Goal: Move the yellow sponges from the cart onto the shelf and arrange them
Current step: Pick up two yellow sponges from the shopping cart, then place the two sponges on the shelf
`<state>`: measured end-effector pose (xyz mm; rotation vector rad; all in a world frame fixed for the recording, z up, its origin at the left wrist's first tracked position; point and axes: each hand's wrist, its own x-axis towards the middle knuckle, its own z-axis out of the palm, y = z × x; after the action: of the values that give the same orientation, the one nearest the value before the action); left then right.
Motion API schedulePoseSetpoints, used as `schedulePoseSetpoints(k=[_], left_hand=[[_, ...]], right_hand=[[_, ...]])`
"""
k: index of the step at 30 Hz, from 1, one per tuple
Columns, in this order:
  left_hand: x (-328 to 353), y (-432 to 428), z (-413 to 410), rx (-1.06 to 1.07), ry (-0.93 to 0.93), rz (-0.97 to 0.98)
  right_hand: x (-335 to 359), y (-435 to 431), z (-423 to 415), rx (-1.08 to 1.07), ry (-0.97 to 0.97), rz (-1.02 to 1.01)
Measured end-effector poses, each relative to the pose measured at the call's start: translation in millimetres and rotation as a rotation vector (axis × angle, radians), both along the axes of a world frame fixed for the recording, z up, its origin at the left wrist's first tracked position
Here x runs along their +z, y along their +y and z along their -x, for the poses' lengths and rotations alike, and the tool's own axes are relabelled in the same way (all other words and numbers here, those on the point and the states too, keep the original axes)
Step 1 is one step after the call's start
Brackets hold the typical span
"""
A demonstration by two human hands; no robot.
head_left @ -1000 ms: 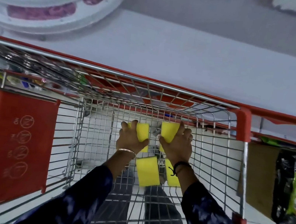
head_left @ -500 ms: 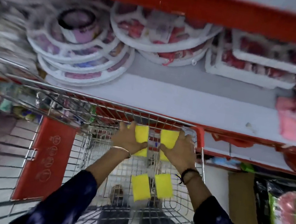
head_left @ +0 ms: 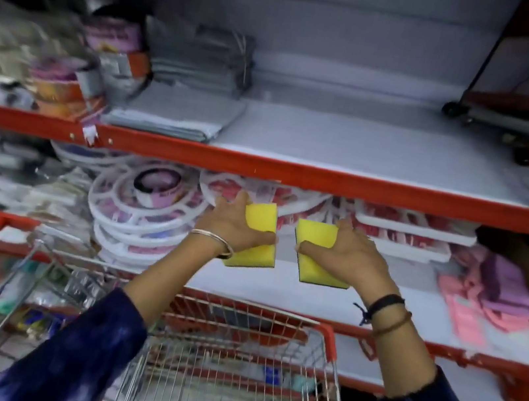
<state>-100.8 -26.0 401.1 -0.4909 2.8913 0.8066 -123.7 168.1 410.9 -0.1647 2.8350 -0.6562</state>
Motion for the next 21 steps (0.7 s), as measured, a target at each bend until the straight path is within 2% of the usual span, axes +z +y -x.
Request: schedulePoseSetpoints(k=[6,11,21], left_hand=[[78,-10,45,0.007,0.121,0.014],[113,-12,95,0.01,0.142,0.058],[96,-16,191,0.043,0.019,0.193]], right_hand=[[74,-2,36,0.005,0.156,0.067],[109,-13,82,-0.036,0.23,0.077],[96,-51,178,-0.115,0.169,0.01]])
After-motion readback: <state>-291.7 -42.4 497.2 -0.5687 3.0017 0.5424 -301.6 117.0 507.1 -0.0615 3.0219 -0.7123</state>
